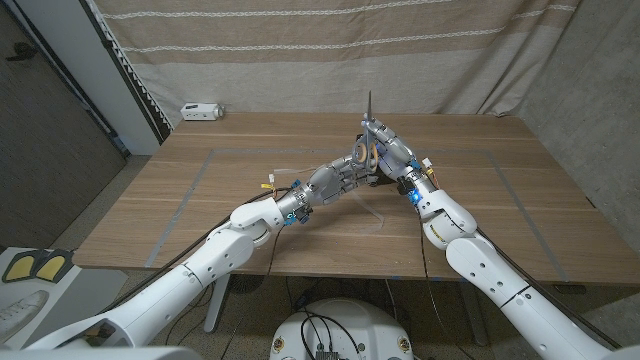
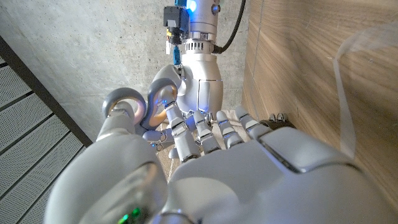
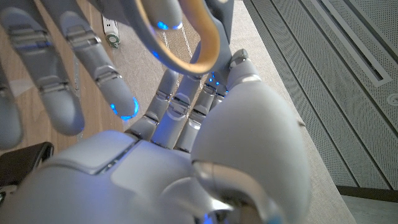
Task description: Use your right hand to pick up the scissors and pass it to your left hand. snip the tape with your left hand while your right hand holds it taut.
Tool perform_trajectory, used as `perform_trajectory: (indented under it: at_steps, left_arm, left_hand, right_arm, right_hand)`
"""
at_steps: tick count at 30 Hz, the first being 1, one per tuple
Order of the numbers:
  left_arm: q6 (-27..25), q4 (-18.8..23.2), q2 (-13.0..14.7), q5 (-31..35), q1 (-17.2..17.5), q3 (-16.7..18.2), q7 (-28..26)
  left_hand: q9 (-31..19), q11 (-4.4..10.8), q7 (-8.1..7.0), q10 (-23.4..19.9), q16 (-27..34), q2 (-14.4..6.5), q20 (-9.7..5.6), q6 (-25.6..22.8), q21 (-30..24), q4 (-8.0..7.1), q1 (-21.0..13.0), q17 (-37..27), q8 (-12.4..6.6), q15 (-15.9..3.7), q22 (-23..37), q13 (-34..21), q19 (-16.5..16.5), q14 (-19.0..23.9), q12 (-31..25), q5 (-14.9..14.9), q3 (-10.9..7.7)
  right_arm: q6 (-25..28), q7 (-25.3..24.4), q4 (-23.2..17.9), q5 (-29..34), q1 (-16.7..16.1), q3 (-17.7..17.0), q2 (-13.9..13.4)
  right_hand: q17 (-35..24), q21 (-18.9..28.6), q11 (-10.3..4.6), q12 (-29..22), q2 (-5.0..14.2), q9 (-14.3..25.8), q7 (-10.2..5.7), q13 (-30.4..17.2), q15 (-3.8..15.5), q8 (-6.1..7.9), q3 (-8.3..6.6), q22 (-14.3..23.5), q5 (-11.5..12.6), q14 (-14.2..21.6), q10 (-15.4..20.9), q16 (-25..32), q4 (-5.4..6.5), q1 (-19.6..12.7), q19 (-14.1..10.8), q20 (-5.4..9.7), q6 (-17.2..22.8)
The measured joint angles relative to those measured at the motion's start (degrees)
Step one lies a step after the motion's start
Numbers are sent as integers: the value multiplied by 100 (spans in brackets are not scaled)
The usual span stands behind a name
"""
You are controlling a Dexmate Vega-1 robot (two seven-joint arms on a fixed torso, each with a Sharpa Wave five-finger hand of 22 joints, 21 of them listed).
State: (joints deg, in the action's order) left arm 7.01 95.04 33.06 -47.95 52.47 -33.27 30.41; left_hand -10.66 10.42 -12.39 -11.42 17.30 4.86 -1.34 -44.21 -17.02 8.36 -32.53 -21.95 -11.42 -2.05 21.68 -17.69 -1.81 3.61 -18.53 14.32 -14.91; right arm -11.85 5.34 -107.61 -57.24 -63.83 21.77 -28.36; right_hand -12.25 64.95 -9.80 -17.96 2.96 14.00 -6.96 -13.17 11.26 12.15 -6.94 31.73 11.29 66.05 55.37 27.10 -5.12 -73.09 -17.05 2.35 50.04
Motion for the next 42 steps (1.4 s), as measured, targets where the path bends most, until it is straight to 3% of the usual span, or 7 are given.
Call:
perform_trajectory:
  at_steps: [9,25,31,42]
  left_arm:
    - [-14,-2,-7,-16,-5,-27,66]
    - [-47,-94,-64,-39,-104,-114,297]
    - [-48,-103,-77,-52,-108,-121,328]
    - [-50,-104,-101,-71,-93,-123,332]
  left_hand:
    - [1,-51,-9,53,0,0,0,380,0,-24,0,-53,117,0,0,-28,0,0,0,0,24]
    - [1,-82,-19,127,0,2,31,647,0,-24,3,-78,117,0,-9,-66,30,-1,-1,-39,24]
    - [-15,-113,17,111,-2,39,31,1022,-44,-48,40,-94,151,1,-16,-80,30,-2,-1,-39,48]
    - [-20,-20,-6,-184,114,39,61,1358,-121,-47,40,-158,151,0,-16,-157,-44,266,-118,-38,47]
  right_arm:
    - [-18,-14,-26,82,-3,32,-25]
    - [-20,22,-42,119,16,94,-51]
    - [-34,24,-42,138,20,107,-51]
    - [-68,23,-25,206,28,123,-51]
  right_hand:
    - [-1,53,0,26,0,-2,1,0,19,0,1,0,-4,20,0,0,-9,0,18,0,-1]
    - [-3,133,1,49,0,-3,-34,0,85,-6,3,0,-22,82,0,-4,-13,0,144,1,-29]
    - [-4,139,-2,49,0,-1,-34,0,141,-22,7,-1,0,90,3,-44,-13,0,183,-19,-29]
    - [1,161,-31,51,0,-1,-34,-3,148,-27,9,-14,0,98,32,-44,-13,0,277,-14,-29]
